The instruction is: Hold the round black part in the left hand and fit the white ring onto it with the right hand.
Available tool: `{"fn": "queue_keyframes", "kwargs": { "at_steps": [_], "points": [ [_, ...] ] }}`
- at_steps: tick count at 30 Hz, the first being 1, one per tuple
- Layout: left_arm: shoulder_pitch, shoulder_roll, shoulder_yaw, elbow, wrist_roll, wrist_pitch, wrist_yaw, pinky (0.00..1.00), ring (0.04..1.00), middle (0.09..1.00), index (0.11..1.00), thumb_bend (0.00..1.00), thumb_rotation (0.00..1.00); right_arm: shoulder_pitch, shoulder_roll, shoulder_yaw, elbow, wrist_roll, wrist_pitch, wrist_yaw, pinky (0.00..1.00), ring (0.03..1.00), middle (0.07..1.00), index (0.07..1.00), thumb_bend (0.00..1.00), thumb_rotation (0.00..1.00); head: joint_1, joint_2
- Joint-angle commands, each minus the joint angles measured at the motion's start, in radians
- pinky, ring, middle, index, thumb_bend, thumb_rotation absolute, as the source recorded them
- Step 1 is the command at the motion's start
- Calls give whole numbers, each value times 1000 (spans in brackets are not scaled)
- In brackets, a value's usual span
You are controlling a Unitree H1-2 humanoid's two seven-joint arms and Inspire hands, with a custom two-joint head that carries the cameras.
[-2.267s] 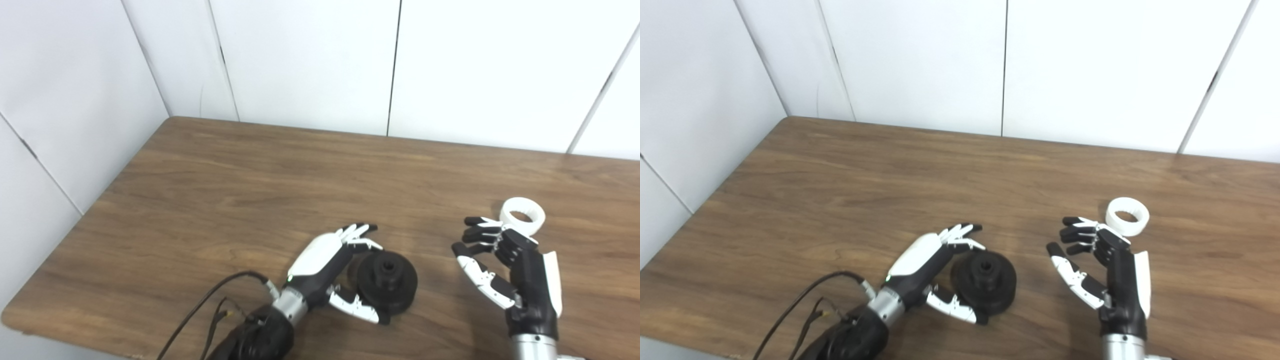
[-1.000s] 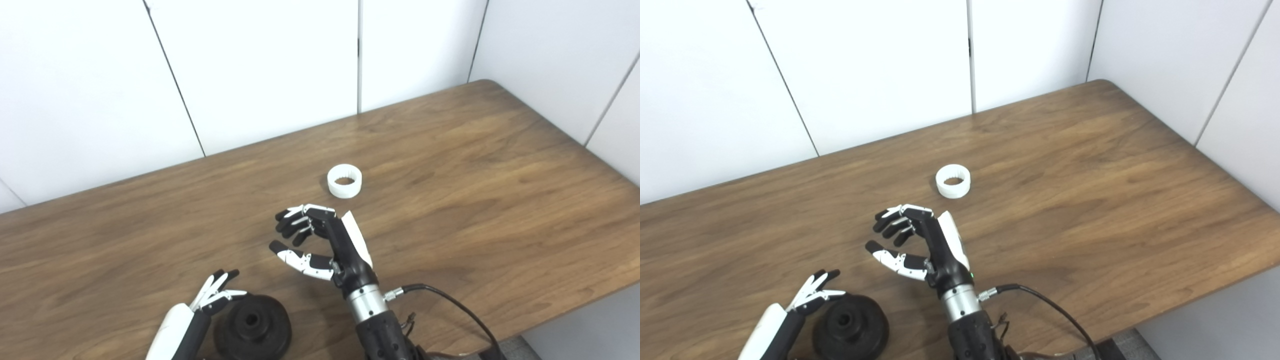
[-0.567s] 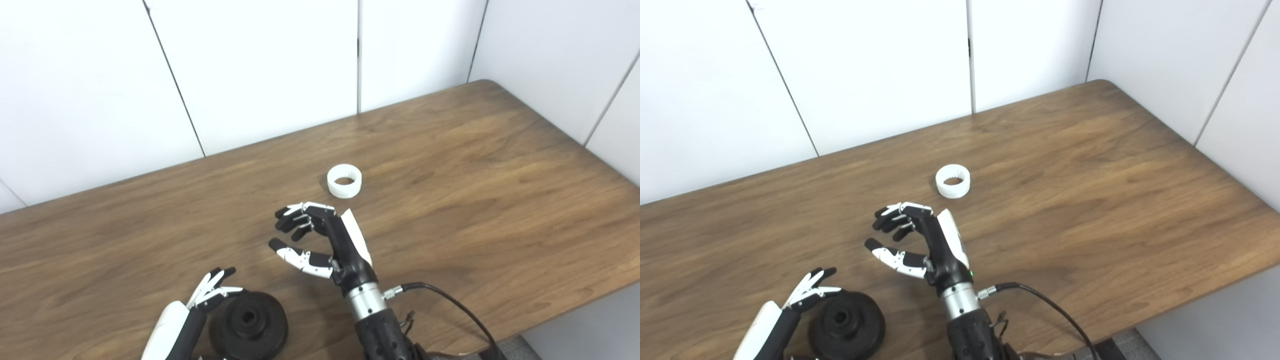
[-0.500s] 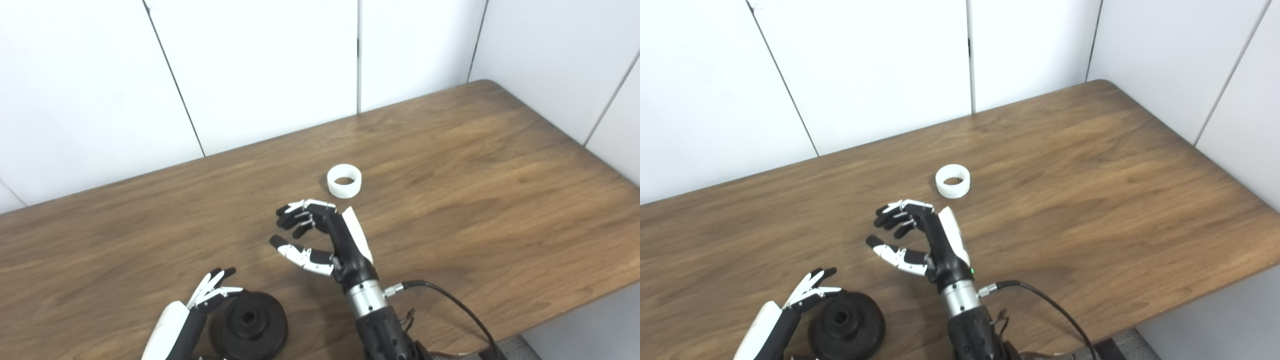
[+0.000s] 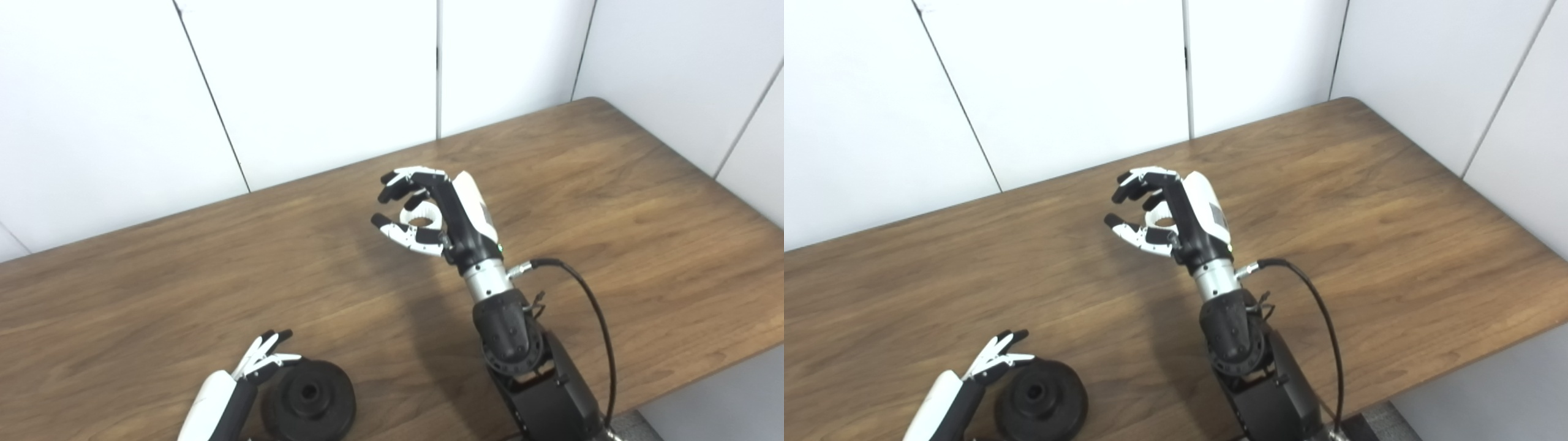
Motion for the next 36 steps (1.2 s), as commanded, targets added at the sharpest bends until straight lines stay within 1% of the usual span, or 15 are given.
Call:
{"fn": "queue_keyframes", "kwargs": {
  "at_steps": [1,4,7,10,13,18,21,24,27,28,29,30,35,36],
  "points": [
    [-11,3,-2,-17,28,18,-10,996,1000,951,627,910,225,-52,-6,-14,-55,-2,-2,4,461,585,684,498,499,157,-1,1],
    [-14,3,-2,-18,43,27,-13,1000,1000,952,630,925,211,-67,-8,-23,-65,-9,12,7,465,589,695,499,499,158,1,1],
    [-20,6,-6,-19,61,42,-20,1000,1000,955,636,947,201,-100,-30,-35,-69,-33,20,11,480,597,706,499,498,161,3,1],
    [-24,5,-10,-22,78,50,-24,1000,1000,957,639,964,203,-127,-51,-49,-76,-35,41,28,486,606,708,499,498,162,10,3],
    [-29,5,-19,-24,112,61,-32,1000,1000,964,651,987,254,-155,-72,-65,-83,-28,65,50,478,594,701,499,499,161,15,4],
    [-33,3,-27,-27,146,75,-37,1000,1000,970,664,1000,264,-190,-101,-77,-92,-36,110,79,479,600,699,499,499,161,22,5],
    [-37,2,-34,-32,167,89,-46,1000,1000,976,669,1000,265,-208,-136,-75,-78,-55,121,97,480,610,710,498,499,160,28,0],
    [-41,0,-40,-28,181,92,-43,1000,1000,977,668,1000,265,-223,-170,-69,-72,-85,150,133,488,627,718,498,500,159,29,-3],
    [-44,-4,-43,-27,184,96,-44,1000,1000,977,669,1000,259,-240,-217,-63,-62,-92,198,200,509,655,732,498,500,161,34,-1],
    [-45,-4,-45,-26,184,98,-44,1000,1000,977,669,1000,262,-246,-236,-61,-53,-87,208,224,531,676,747,617,532,266,37,-3],
    [-46,-4,-46,-26,185,98,-43,1000,1000,977,669,1000,270,-251,-251,-60,-44,-78,213,243,556,701,767,698,551,337,39,-3],
    [-47,-4,-47,-27,186,101,-45,1000,1000,979,670,1000,278,-256,-269,-58,-27,-68,211,263,581,729,788,742,558,371,39,-3],
    [-47,-5,-48,-32,184,110,-45,1000,1000,982,673,1000,279,-276,-335,-43,56,-35,176,315,612,759,804,762,581,391,42,-1],
    [-47,-5,-49,-34,184,113,-46,1000,1000,983,674,1000,277,-281,-351,-35,75,-36,172,328,626,772,817,769,592,416,44,-1]
  ]
}}
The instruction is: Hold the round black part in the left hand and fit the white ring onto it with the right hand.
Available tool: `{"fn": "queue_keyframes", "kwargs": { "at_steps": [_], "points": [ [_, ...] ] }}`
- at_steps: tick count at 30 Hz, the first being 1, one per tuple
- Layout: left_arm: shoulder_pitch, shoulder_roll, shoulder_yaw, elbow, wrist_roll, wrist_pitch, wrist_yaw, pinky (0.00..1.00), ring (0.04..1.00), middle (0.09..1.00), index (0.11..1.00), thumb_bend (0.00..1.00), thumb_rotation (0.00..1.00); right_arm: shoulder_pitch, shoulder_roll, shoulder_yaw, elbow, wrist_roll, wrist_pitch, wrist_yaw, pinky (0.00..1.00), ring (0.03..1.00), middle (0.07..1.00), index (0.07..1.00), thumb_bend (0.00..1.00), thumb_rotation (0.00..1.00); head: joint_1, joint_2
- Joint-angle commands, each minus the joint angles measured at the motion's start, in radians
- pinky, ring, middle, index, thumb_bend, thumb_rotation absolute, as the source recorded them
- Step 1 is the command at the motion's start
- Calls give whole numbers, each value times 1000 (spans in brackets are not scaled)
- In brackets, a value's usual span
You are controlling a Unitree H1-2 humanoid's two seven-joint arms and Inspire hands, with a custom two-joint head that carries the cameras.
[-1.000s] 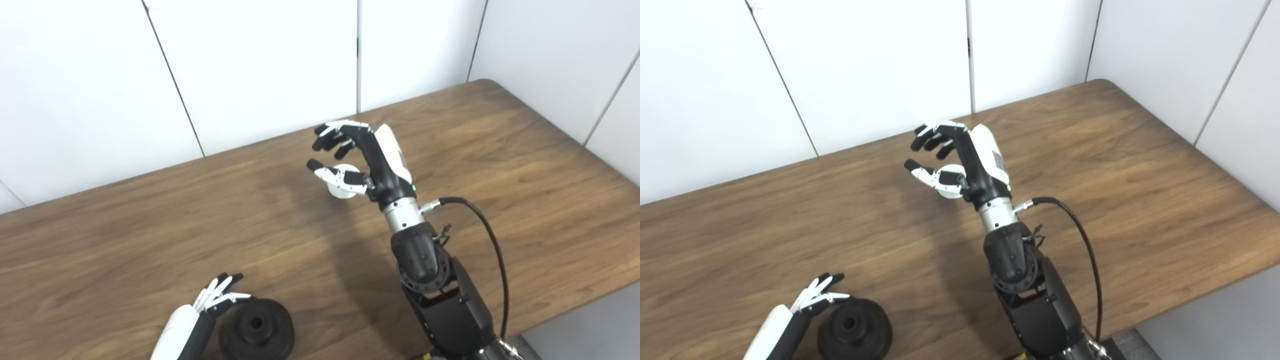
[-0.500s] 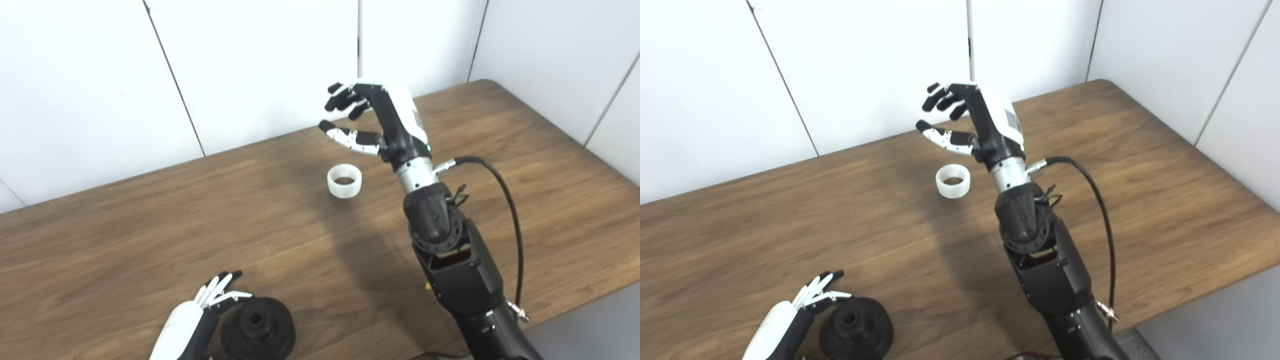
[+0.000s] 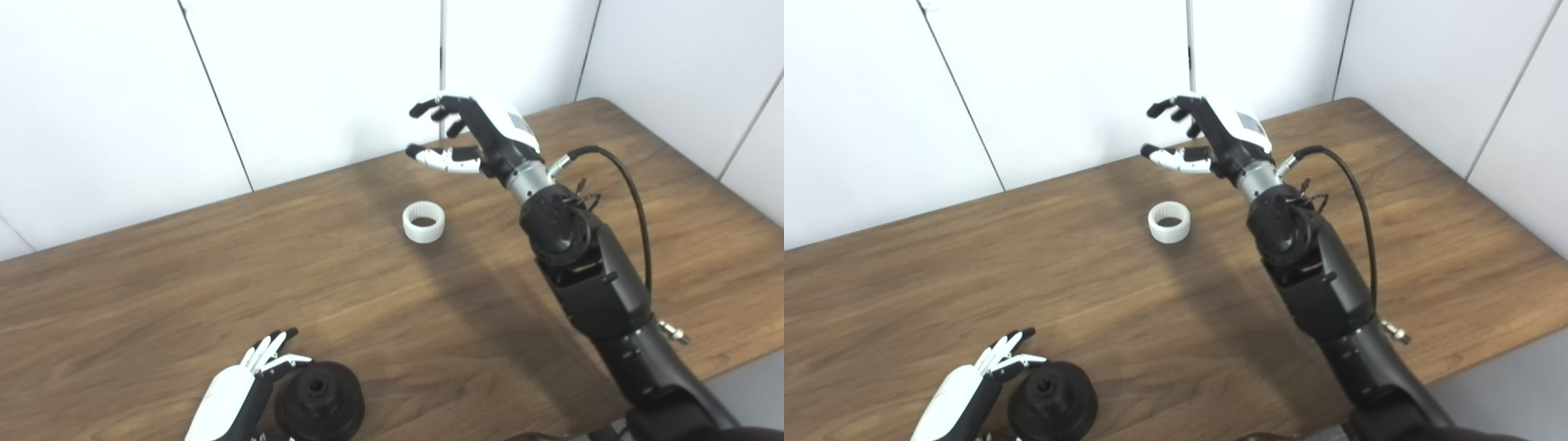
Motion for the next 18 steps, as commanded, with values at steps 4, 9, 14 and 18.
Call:
{"fn": "queue_keyframes", "kwargs": {
  "at_steps": [4,9,14,18],
  "points": [
    [-15,-1,-10,-8,32,7,-5,1000,1000,986,674,1000,269,-74,-76,36,53,-2,-41,41,676,829,861,786,622,486,4,4],
    [-15,-5,-13,-3,32,4,0,1000,1000,986,671,1000,279,-83,-94,64,103,-8,-42,40,672,853,880,780,659,484,8,4],
    [-17,-7,-16,-5,35,8,-3,1000,1000,985,672,1000,288,-84,-113,104,133,-14,-37,68,707,888,919,801,713,585,14,9],
    [-17,-7,-17,-5,38,12,-5,1000,1000,987,672,1000,299,-82,-126,136,146,-19,-15,111,788,944,964,824,832,675,17,11]
  ]
}}
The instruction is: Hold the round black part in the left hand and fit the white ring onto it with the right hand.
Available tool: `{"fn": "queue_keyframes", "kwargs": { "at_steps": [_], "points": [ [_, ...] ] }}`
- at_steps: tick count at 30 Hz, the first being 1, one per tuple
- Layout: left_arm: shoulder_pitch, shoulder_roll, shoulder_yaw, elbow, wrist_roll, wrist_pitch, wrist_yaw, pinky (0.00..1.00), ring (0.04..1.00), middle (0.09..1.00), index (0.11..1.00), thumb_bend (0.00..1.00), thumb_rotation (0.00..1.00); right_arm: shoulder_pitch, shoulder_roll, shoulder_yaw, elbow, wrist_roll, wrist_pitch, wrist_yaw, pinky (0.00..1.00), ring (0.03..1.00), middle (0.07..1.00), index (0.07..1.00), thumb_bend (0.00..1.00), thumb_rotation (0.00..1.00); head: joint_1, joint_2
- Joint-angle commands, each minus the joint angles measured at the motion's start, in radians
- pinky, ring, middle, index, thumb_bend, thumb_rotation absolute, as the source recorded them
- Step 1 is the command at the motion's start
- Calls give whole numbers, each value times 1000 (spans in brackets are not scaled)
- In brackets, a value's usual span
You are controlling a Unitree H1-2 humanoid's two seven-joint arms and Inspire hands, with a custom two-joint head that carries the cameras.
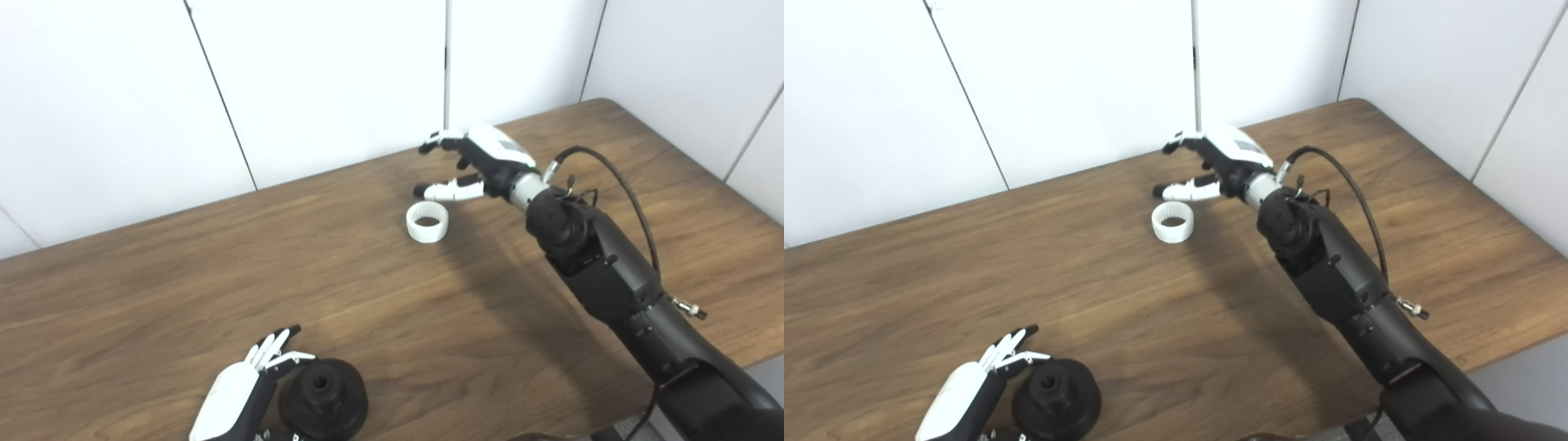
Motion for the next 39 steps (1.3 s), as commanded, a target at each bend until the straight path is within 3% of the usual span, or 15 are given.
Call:
{"fn": "queue_keyframes", "kwargs": {
  "at_steps": [1,9,13,22,31,39],
  "points": [
    [-17,-3,-9,-1,32,9,-7,1000,1000,987,673,1000,300,-48,-34,3,-11,-14,-10,11,798,953,974,831,857,695,0,1],
    [-15,-5,-9,-1,31,7,-4,1000,1000,985,672,1000,300,-27,-37,34,6,-4,-17,57,891,999,1000,856,994,749,6,6],
    [-15,-7,-10,-5,34,12,-8,1000,1000,988,672,1000,297,-14,-40,49,6,-3,-8,87,957,1000,1000,871,1000,753,9,9],
    [-12,-3,-5,-9,26,11,-12,1000,1000,989,675,1000,294,10,-24,59,23,-7,15,106,1000,1000,1000,878,1000,646,15,15],
    [-10,0,1,-14,20,11,-15,1000,1000,989,673,1000,291,27,-13,75,49,-37,-1,72,986,1000,1000,863,1000,542,14,20],
    [-8,2,1,-17,27,11,-20,1000,1000,990,676,1000,291,49,13,62,76,-46,-30,-11,969,1000,1000,838,961,491,20,23]
  ]
}}
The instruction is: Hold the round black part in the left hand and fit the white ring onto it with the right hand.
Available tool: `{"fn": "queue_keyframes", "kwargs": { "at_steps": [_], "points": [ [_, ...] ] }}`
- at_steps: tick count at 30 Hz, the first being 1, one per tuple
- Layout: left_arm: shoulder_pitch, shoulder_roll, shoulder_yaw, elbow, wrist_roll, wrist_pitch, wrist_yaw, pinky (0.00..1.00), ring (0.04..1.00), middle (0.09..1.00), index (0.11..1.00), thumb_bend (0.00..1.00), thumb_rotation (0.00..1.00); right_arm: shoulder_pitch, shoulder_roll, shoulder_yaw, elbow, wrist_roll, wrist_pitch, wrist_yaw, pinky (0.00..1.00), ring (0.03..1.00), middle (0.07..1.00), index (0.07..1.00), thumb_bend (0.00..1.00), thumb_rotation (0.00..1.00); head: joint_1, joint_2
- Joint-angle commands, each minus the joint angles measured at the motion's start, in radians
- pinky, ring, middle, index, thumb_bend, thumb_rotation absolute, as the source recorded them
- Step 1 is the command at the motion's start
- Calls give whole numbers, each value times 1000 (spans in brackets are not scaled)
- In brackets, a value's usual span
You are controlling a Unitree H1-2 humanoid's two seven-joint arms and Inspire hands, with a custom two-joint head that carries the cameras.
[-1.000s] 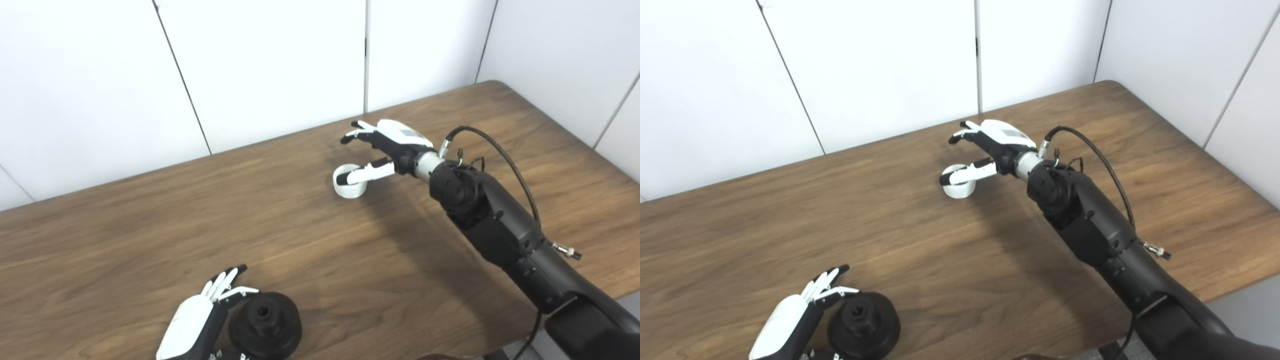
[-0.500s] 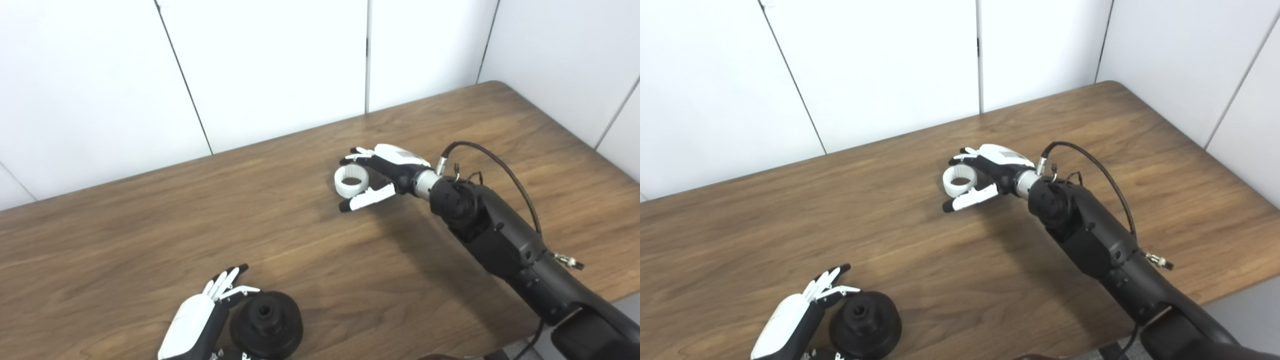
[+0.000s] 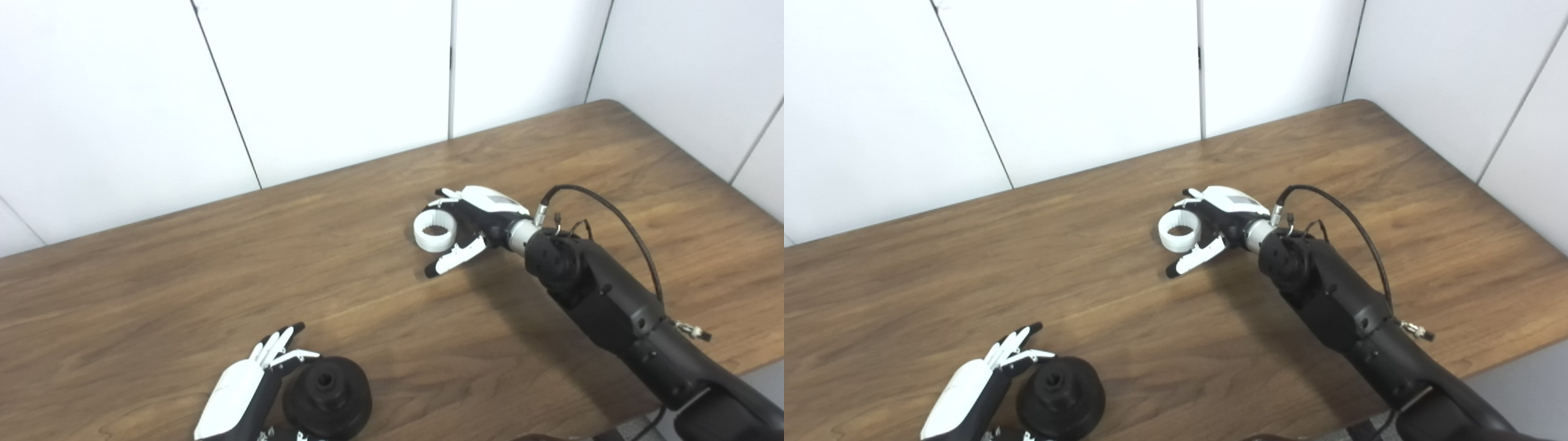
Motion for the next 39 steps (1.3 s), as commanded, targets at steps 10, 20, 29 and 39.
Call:
{"fn": "queue_keyframes", "kwargs": {
  "at_steps": [10,20,29,39],
  "points": [
    [-5,7,3,-19,18,10,-9,1000,1000,991,675,1000,295,-8,14,-18,33,-8,-39,-101,974,1000,989,835,898,439,2,7],
    [-7,8,7,-16,14,6,-8,1000,1000,992,675,1000,297,9,49,-49,67,-20,-69,-231,912,950,926,710,788,290,1,10],
    [-8,9,10,-21,15,6,-10,1000,1000,991,674,1000,303,13,52,-65,68,-20,-75,-252,919,936,915,677,720,239,5,18],
    [-12,10,13,-21,17,7,-13,1000,1000,990,674,1000,309,24,71,-91,97,-6,-134,-337,871,885,849,490,520,138,4,21]
  ]
}}
